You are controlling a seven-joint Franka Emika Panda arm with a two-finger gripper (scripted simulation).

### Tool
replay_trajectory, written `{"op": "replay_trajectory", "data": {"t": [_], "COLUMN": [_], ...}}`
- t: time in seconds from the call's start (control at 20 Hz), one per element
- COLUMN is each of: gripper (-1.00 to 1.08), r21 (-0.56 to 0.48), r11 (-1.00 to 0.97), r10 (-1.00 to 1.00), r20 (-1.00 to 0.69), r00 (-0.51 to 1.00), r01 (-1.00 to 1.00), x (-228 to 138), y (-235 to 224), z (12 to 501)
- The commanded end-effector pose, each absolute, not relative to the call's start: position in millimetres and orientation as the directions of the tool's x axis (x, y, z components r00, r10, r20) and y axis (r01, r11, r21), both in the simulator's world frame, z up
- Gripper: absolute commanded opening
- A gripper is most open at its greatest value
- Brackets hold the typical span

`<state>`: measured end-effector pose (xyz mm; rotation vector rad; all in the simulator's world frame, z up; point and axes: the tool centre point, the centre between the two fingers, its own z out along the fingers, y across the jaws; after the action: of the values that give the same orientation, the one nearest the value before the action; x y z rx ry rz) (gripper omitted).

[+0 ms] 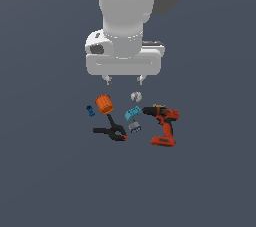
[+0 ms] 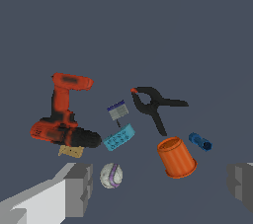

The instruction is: Pick up a designated object from a clutter of objects.

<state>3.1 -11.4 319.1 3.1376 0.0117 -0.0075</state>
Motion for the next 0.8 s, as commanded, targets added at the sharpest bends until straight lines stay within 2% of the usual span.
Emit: {"op": "replay_trajectory", "data": {"t": [0.0,0.75], "gripper": [1.00,1.00], "r21": [0.005,0.001], "r11": [-1.000,-0.992], "r10": [0.007,-0.124], "r20": [-0.006,-0.004], "r00": [1.000,0.992], "r01": [0.007,-0.124], "x": [3,3], "y": [-12,-5], "z": [320,282]}}
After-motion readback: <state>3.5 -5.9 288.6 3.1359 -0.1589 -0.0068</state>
